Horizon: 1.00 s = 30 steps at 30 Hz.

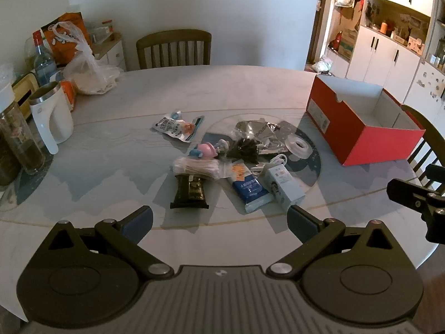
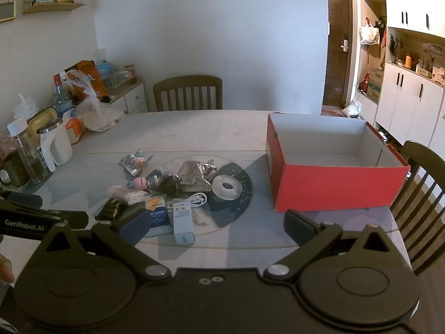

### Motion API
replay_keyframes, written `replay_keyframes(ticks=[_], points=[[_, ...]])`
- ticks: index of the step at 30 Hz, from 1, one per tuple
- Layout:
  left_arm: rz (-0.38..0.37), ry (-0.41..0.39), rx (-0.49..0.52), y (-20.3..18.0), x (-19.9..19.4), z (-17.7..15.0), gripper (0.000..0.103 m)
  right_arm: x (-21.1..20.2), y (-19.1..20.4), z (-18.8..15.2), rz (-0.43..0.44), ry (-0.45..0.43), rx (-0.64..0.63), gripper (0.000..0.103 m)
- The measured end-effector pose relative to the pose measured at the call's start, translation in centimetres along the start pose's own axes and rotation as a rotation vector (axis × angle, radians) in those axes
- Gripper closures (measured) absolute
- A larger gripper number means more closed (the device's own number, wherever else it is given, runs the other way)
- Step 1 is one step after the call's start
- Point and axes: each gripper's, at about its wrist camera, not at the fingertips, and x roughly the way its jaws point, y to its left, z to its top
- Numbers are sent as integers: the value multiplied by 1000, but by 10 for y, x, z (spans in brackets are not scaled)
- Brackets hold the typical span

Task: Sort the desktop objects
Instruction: 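Move both tools toward the pile of items on the glass turntable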

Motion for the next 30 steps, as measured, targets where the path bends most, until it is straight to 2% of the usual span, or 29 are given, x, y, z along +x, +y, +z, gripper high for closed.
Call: replay_keyframes(ticks=[17, 21, 30], points=[[-19, -26, -19, 2, -4, 0, 0, 3, 6, 1, 77, -34, -43, 3], [-39, -23, -26, 8, 0, 1, 0, 11, 10, 1, 93, -33, -37, 5], [-27, -19, 9, 24, 28, 9, 0, 42, 26, 0, 93, -15, -48, 10]])
